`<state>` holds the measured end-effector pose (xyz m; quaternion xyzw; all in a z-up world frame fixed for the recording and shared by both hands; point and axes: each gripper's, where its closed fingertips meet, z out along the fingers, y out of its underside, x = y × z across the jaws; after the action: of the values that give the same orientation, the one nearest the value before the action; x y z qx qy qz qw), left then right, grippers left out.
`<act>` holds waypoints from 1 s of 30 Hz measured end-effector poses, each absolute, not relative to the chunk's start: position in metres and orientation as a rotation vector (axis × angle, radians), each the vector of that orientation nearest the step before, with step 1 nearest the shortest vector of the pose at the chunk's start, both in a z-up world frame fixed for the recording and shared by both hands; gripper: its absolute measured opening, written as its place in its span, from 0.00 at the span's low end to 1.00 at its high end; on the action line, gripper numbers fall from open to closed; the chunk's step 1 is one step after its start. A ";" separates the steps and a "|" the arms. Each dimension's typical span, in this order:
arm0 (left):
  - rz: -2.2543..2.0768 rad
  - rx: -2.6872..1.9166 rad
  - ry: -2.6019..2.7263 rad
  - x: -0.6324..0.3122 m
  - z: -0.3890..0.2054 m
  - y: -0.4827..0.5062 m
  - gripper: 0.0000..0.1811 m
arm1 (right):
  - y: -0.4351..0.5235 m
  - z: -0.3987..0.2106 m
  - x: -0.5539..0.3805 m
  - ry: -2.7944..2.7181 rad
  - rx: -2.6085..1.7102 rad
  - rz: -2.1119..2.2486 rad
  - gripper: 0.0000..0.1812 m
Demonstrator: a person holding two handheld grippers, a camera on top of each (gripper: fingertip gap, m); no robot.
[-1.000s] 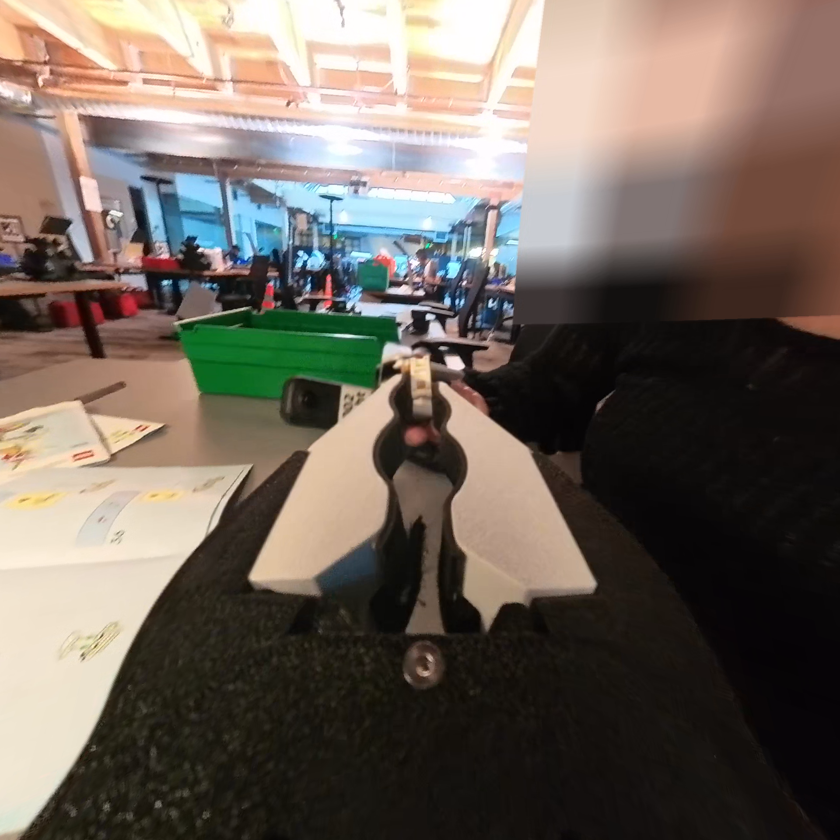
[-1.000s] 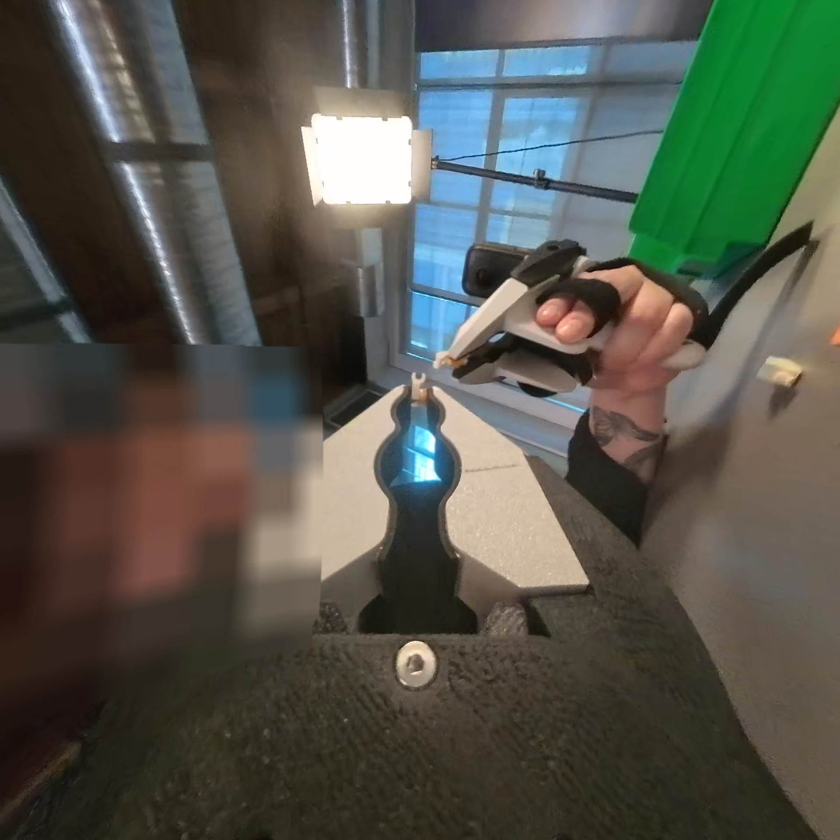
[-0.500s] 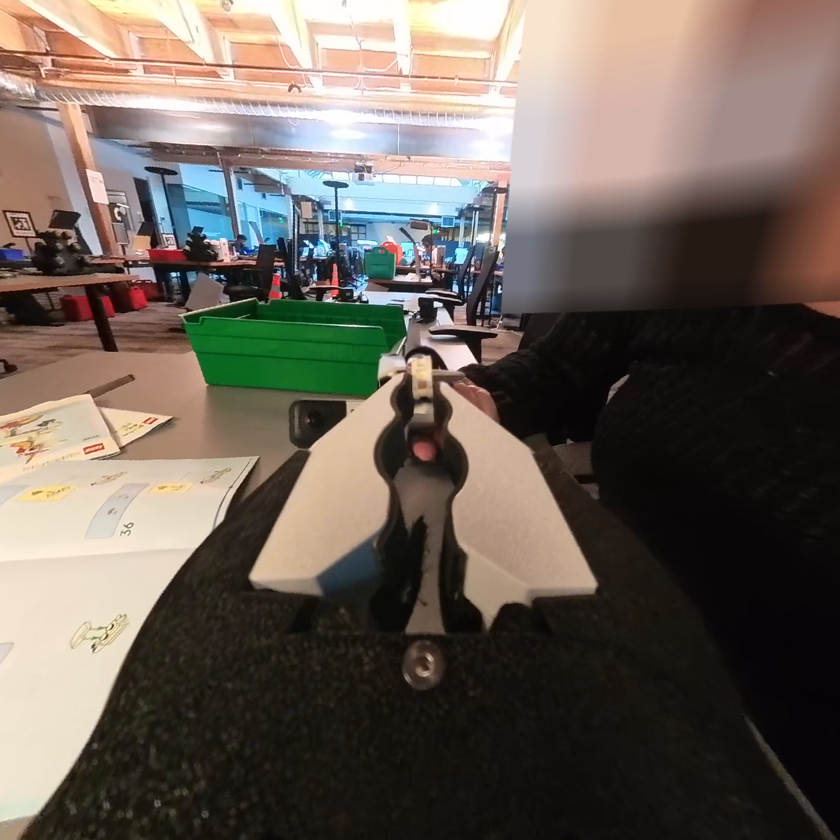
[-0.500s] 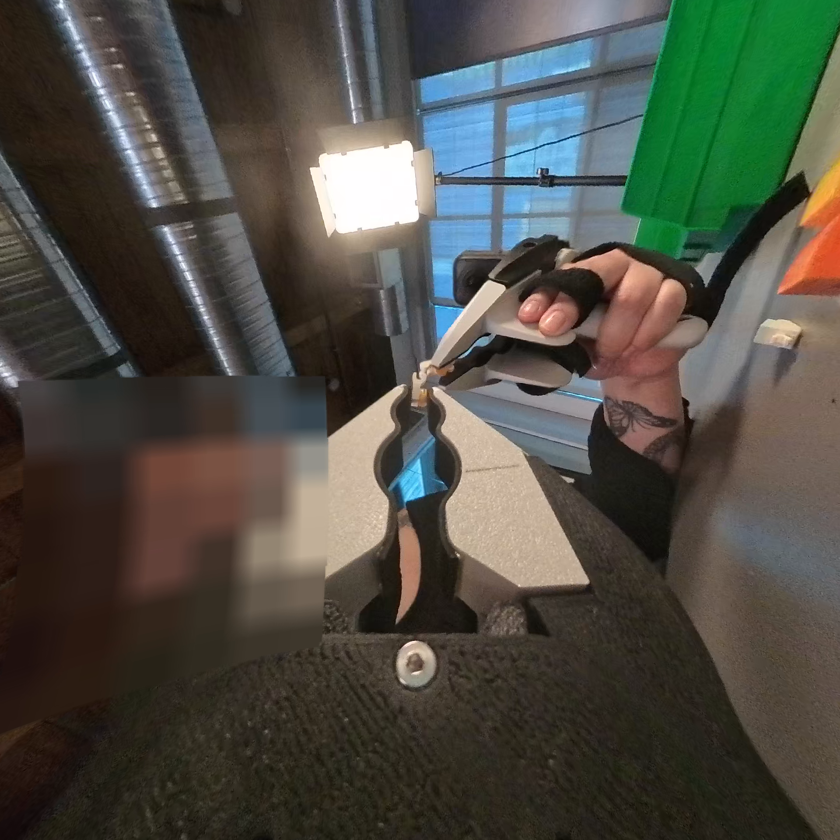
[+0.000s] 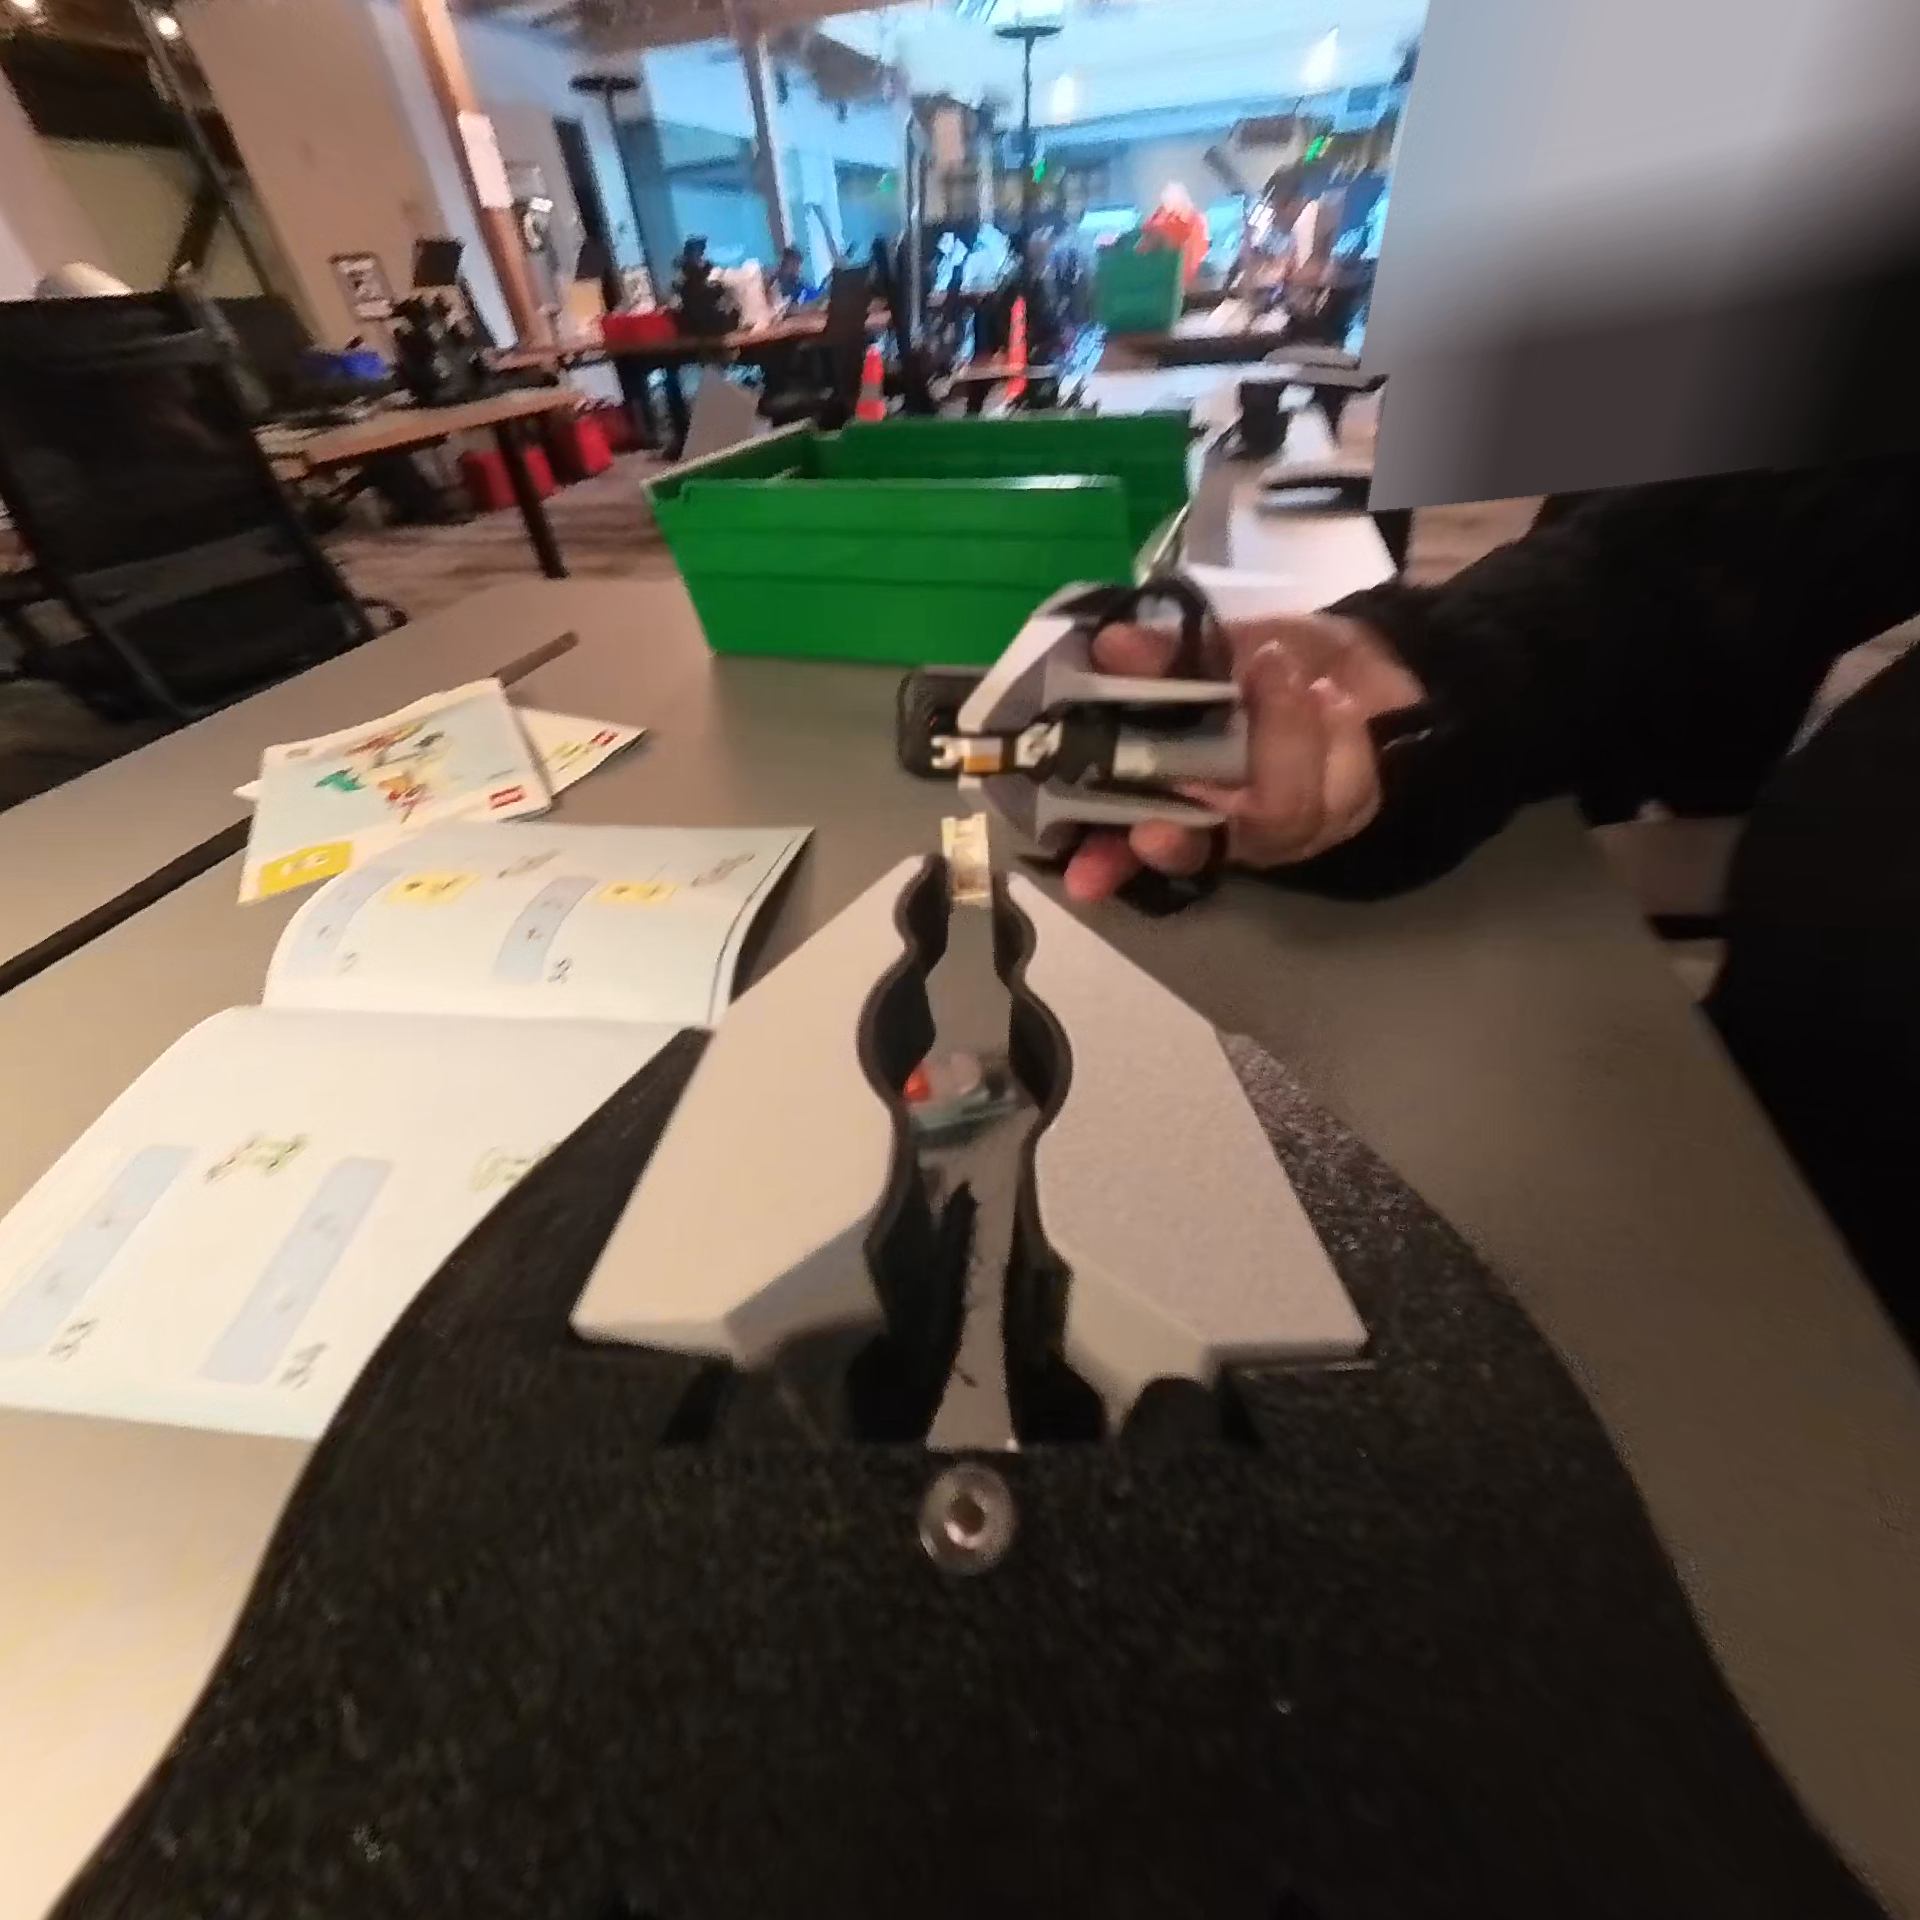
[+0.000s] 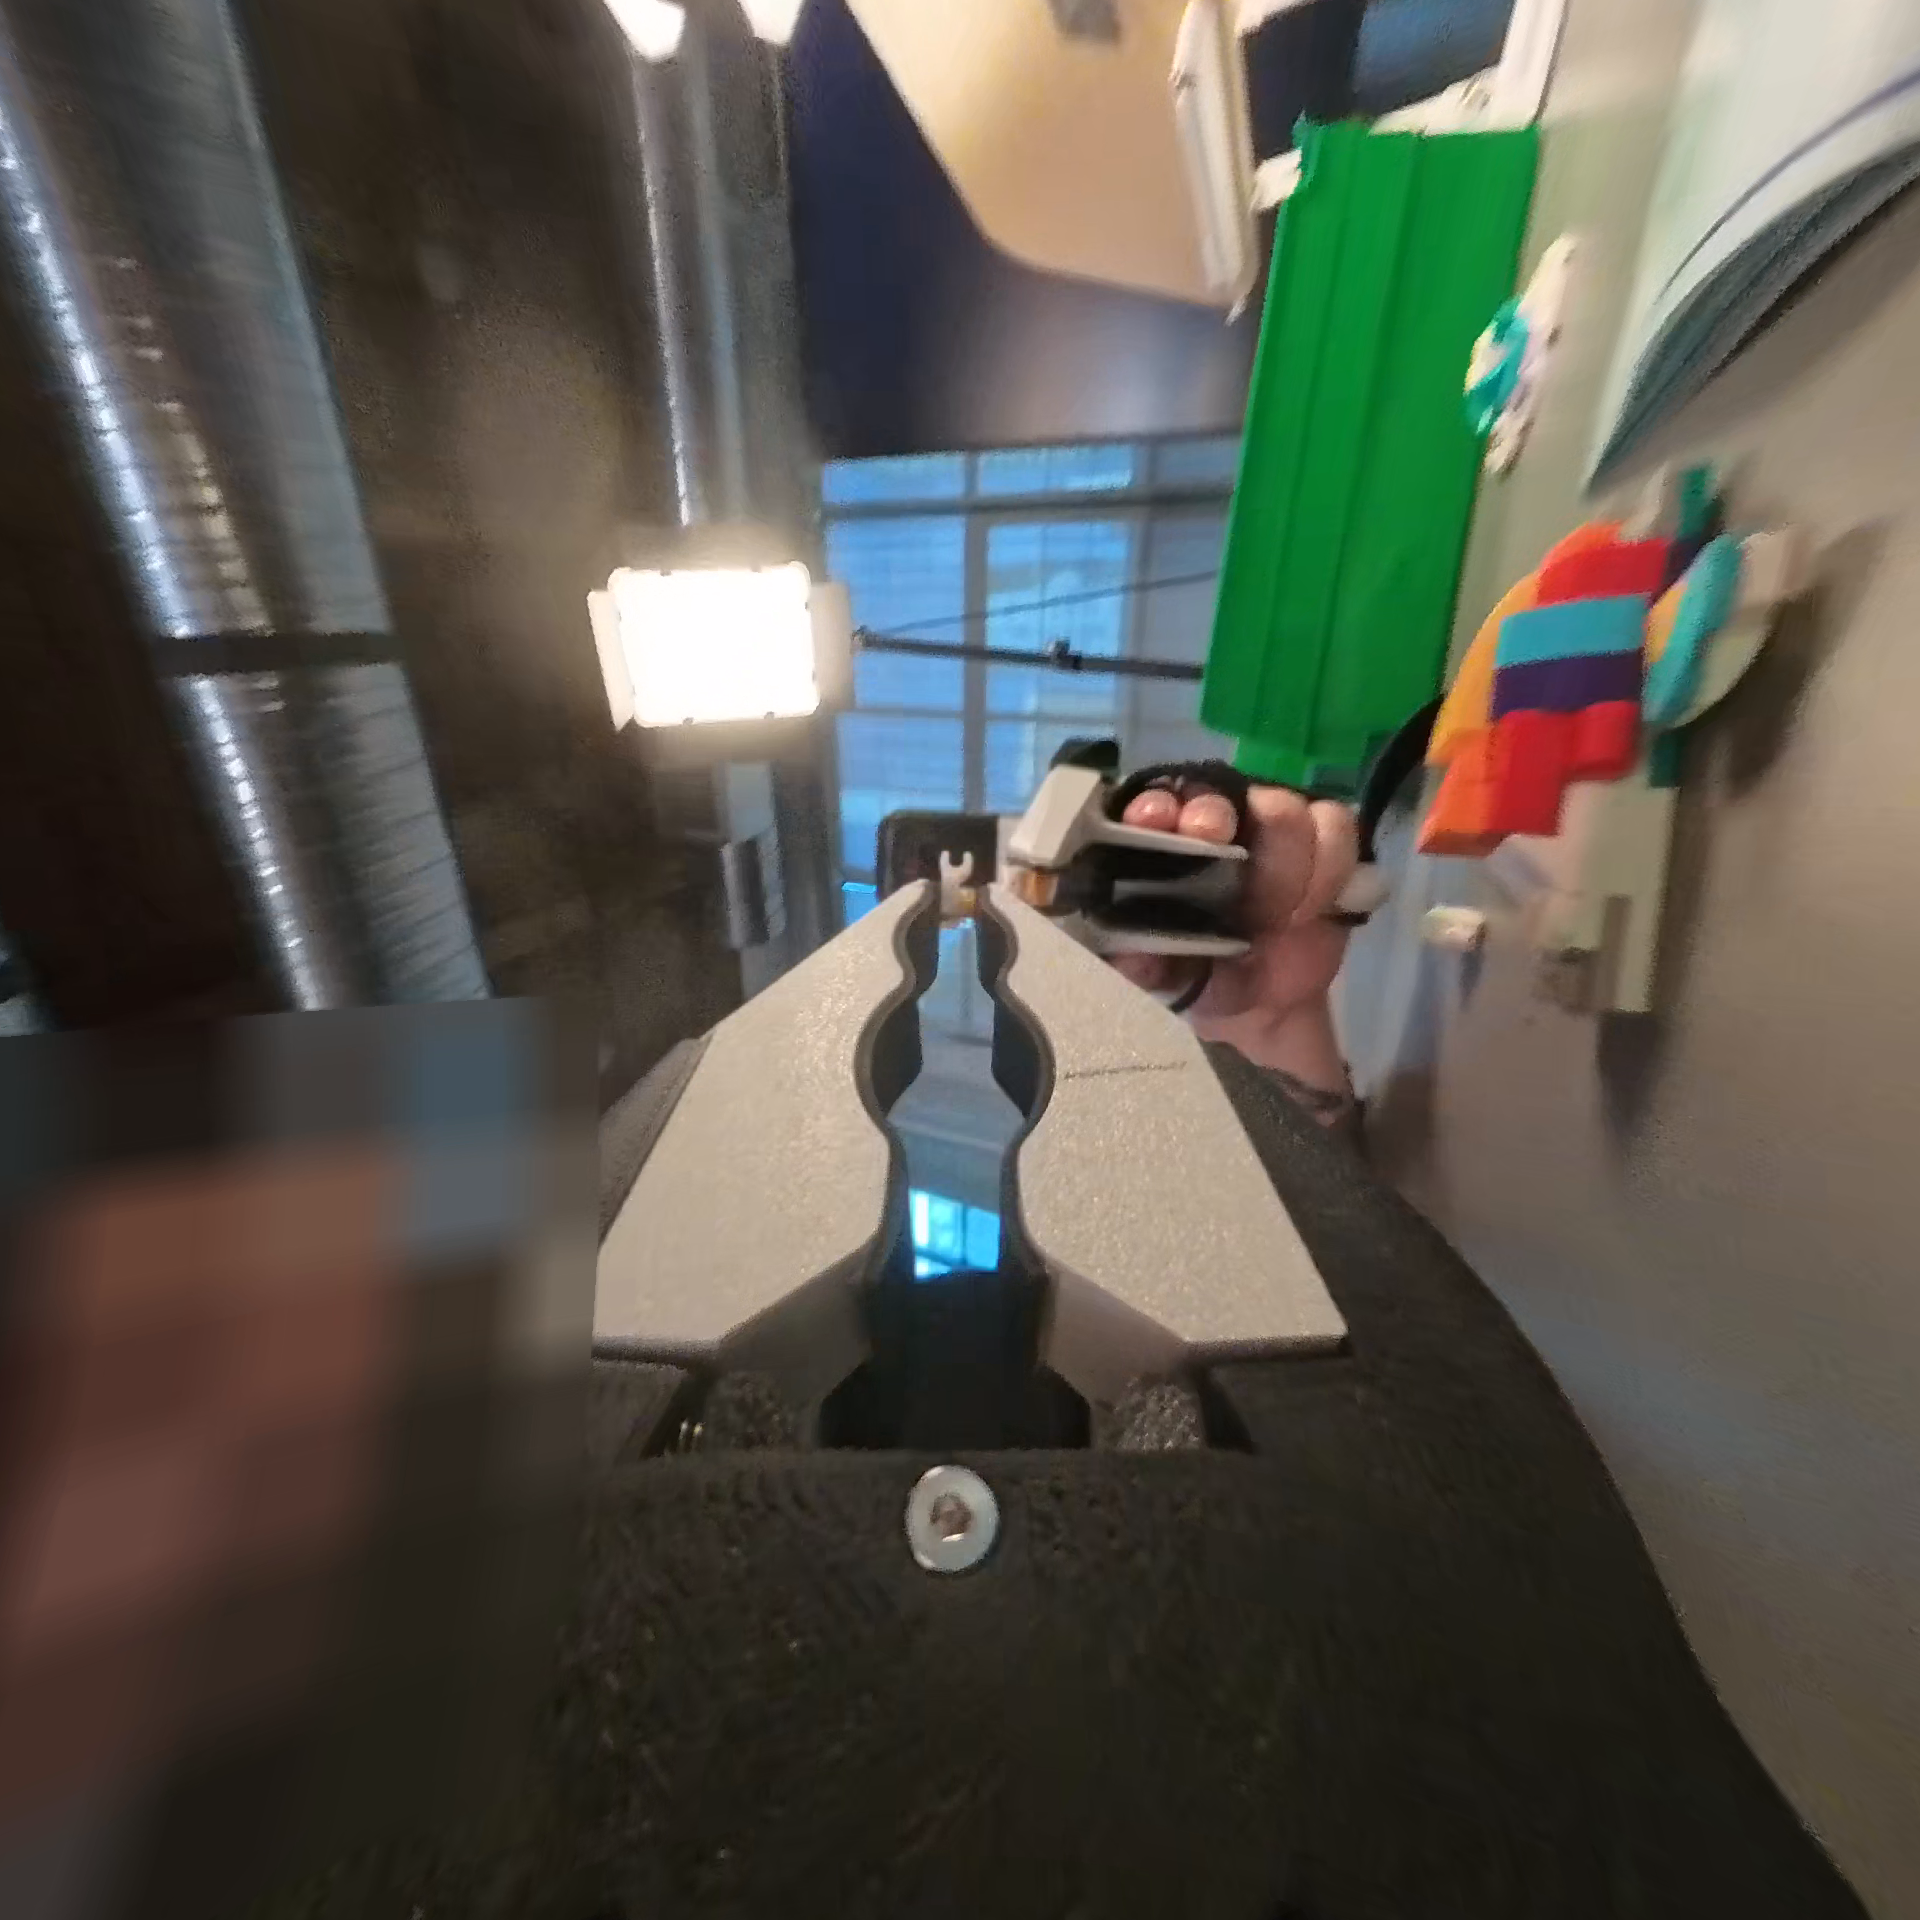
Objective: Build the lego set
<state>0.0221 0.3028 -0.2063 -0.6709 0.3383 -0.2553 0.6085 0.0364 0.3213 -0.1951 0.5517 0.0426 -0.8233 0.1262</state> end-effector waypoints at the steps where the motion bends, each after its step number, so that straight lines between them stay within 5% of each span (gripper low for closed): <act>1: -0.539 -1.570 0.796 0.021 -0.211 0.305 0.03 | 0.326 -0.197 0.037 0.104 1.639 -2.403 0.02; 30: -0.350 -1.610 0.788 0.022 -0.222 0.319 0.03 | 0.343 -0.211 0.037 -0.008 1.714 -2.375 0.02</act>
<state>0.0221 0.3189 -0.2224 -0.6977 0.3417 -0.1518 0.6111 0.0370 0.3430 -0.2109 0.5819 -0.0026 -0.8063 0.1060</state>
